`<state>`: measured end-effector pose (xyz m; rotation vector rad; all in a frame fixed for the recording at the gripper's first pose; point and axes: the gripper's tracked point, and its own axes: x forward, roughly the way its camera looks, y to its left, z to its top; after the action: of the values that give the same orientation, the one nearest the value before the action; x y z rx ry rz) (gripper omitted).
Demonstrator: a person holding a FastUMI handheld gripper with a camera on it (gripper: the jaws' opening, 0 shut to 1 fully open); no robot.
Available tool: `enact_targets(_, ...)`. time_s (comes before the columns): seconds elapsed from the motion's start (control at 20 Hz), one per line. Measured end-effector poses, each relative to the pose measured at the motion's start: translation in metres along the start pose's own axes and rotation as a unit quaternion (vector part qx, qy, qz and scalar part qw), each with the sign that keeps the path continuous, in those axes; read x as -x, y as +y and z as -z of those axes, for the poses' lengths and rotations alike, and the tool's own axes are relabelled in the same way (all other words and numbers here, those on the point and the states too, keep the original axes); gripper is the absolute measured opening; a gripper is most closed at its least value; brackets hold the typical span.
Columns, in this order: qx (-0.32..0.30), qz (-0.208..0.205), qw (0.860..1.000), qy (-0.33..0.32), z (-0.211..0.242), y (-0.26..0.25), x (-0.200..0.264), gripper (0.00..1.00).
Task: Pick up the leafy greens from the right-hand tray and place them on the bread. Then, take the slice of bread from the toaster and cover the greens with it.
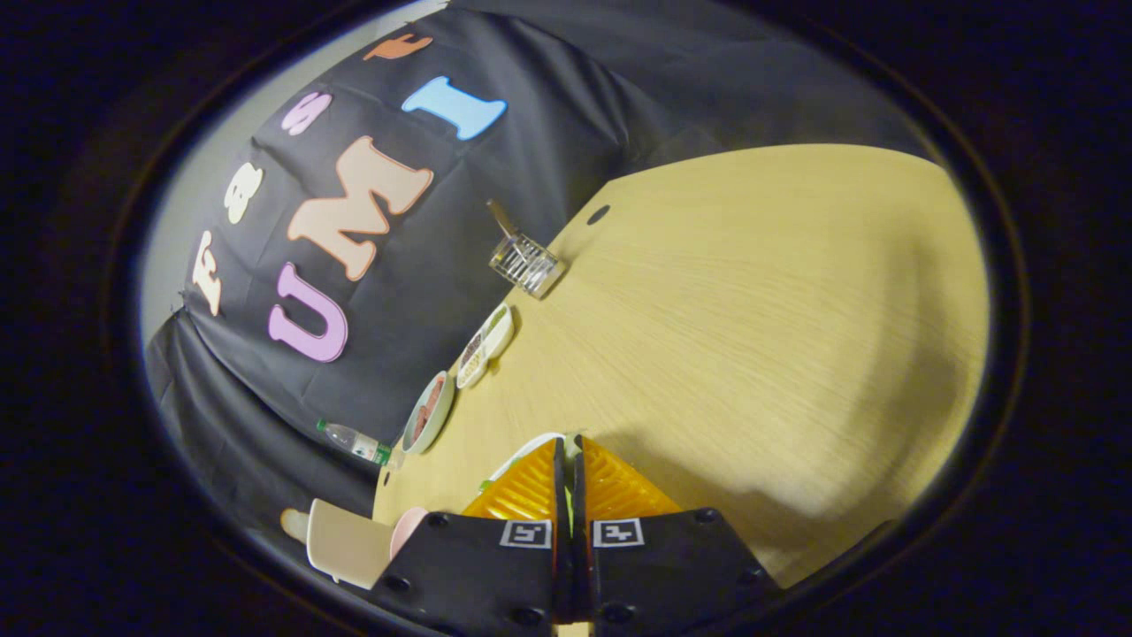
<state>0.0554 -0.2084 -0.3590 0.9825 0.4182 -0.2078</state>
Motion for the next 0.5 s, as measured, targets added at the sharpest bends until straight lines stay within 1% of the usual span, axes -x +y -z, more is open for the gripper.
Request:
enact_targets(0.25, 0.007, -0.038, 0.999, -0.028, -0.016, 0.051, 0.019, 0.03)
enact_targets(0.5, 0.019, -0.077, 0.996, -0.031, -0.012, 0.109, 0.034, 0.03)
